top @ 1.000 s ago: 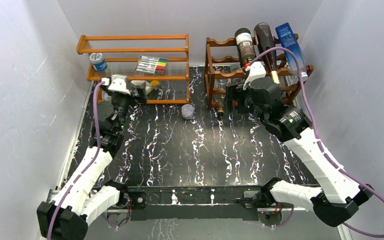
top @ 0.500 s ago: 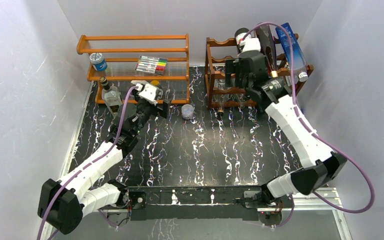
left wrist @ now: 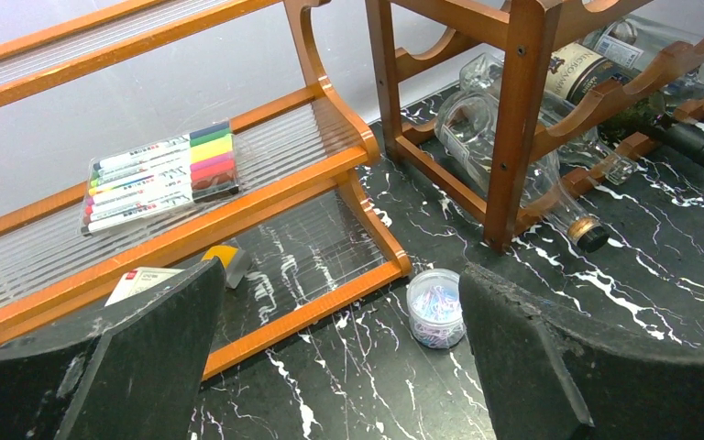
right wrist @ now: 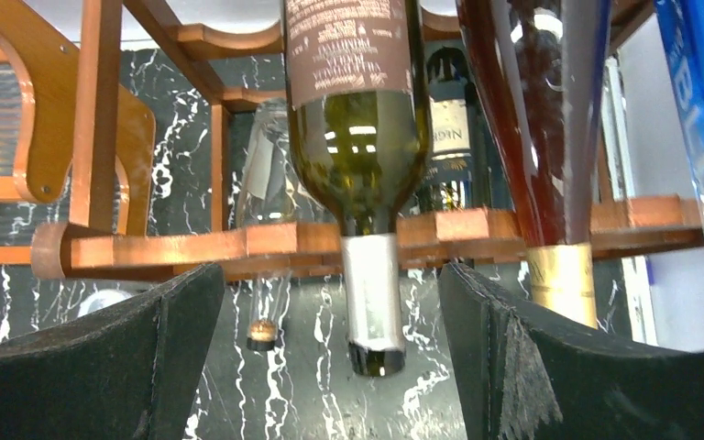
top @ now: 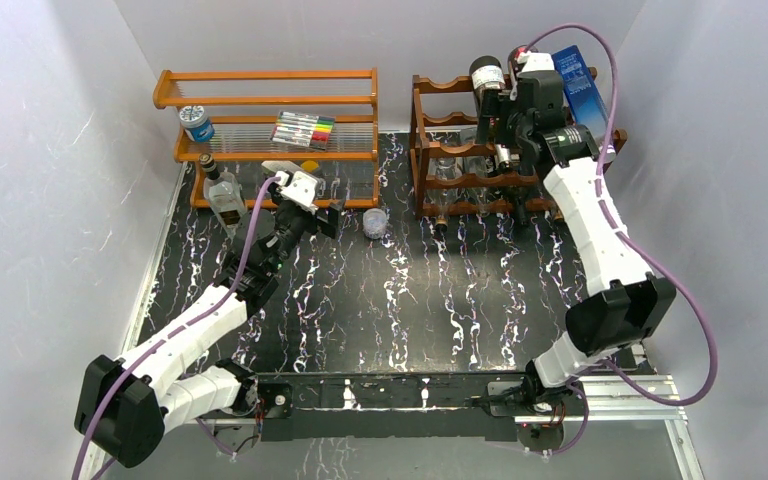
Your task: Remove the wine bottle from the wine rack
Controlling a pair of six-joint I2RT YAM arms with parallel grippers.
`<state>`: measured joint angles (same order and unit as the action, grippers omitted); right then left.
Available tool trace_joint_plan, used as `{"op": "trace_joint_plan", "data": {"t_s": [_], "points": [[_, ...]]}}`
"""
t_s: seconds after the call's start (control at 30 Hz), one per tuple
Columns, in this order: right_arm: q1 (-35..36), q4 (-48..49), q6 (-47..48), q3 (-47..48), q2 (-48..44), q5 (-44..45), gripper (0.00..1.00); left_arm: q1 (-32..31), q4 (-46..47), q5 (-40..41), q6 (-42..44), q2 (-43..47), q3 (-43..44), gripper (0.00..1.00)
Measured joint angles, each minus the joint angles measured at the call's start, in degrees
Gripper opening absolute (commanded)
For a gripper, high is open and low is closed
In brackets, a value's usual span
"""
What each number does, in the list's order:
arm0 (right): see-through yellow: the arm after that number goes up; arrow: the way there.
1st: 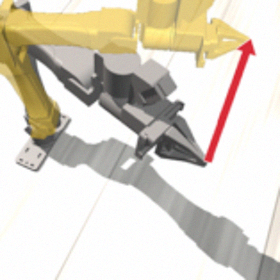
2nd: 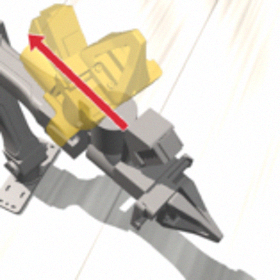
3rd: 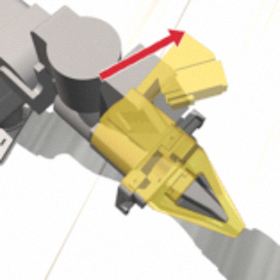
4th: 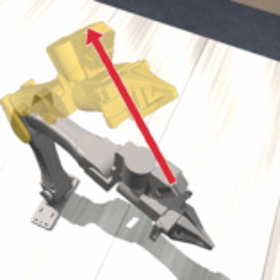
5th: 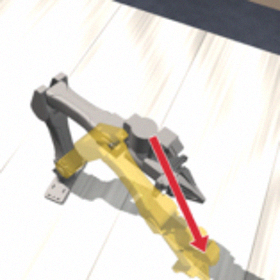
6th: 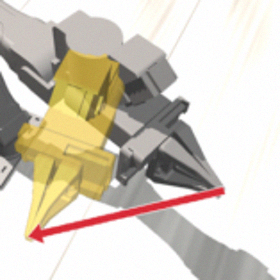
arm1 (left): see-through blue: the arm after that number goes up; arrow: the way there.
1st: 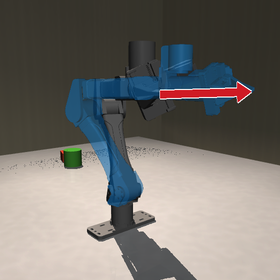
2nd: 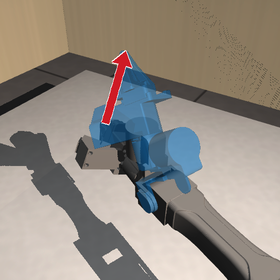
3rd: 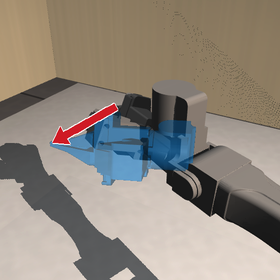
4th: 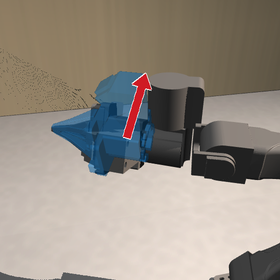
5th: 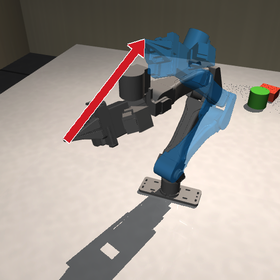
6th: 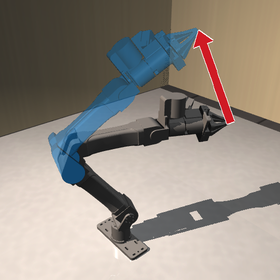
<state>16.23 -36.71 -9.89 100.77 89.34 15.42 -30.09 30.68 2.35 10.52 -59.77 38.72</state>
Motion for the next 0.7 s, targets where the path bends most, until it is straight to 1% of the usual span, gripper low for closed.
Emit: {"op": "trace_joint_plan", "data": {"t_s": [0.13, 0.3, 0.53, 0.7], "points": [[-0.6, 0.9, 0.0, 4.5, 4.8, -2.0, 0.98, -0.1, 0.2, 0.0, 0.0, -0.2, 0.0, 0.98], [-0.7, 0.7, 0.8, 11.0, 11.8, -2.1, 0.98, -0.1, 0.2, 0.0, 0.0, -0.2, 0.0, 0.98], [-0.9, -1.4, 3.5, 23.7, 22.3, 1.7, 0.98, -0.1, 0.1, -0.1, -0.1, -1.1, 0.0, 0.98], [-0.9, -2.7, 5.5, 26.6, 25.9, 4.5, 0.98, -0.1, 0.1, -0.1, 0.0, -1.1, 0.0, 0.98]]}}
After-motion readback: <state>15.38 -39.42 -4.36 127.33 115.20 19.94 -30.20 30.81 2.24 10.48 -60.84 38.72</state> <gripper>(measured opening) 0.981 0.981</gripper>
